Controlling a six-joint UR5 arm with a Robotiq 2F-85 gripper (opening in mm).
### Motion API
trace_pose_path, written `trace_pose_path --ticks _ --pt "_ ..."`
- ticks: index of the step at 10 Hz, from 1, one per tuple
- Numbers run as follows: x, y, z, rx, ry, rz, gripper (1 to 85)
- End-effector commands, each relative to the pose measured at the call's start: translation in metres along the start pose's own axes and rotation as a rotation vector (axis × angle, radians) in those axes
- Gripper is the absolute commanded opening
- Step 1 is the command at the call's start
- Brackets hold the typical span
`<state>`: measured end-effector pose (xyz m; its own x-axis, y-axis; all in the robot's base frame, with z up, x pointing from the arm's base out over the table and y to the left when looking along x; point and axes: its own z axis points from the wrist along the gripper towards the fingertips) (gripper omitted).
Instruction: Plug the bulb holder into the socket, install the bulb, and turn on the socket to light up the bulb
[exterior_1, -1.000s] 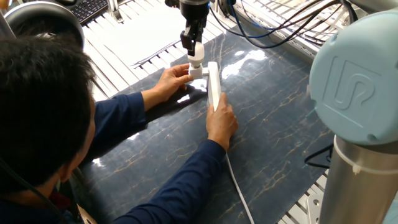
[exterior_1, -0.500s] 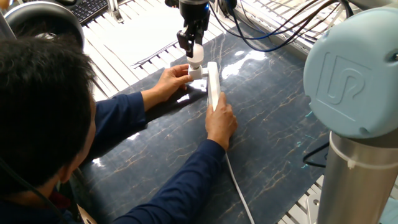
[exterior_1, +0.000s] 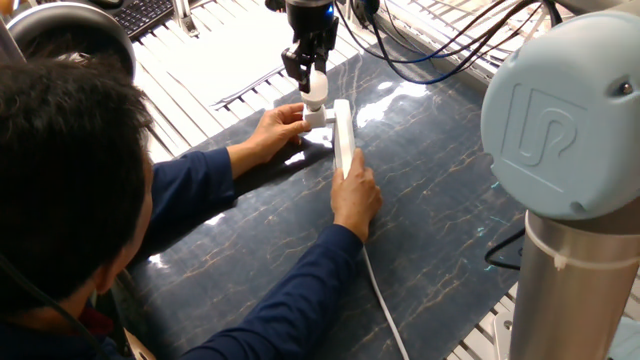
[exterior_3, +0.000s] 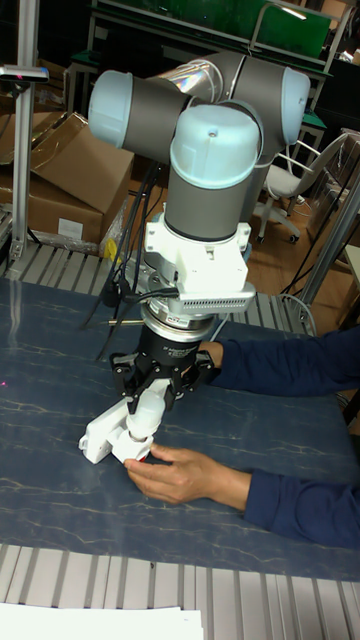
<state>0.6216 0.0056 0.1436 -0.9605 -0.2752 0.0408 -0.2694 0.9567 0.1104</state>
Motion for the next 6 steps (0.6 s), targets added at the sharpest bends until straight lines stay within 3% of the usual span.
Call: trace_pose_path --ticks 1,3,6 --pt "-0.0067 0.0013 -0.0021 -0.003 -0.024 -0.034 22.3" --pt "-0.0104 0.0021 -0.0027 -0.005 -0.041 -0.062 44.3" --pt "-0.0135 0.0047 -0.0031 -0.013 -0.053 -0.08 52.7"
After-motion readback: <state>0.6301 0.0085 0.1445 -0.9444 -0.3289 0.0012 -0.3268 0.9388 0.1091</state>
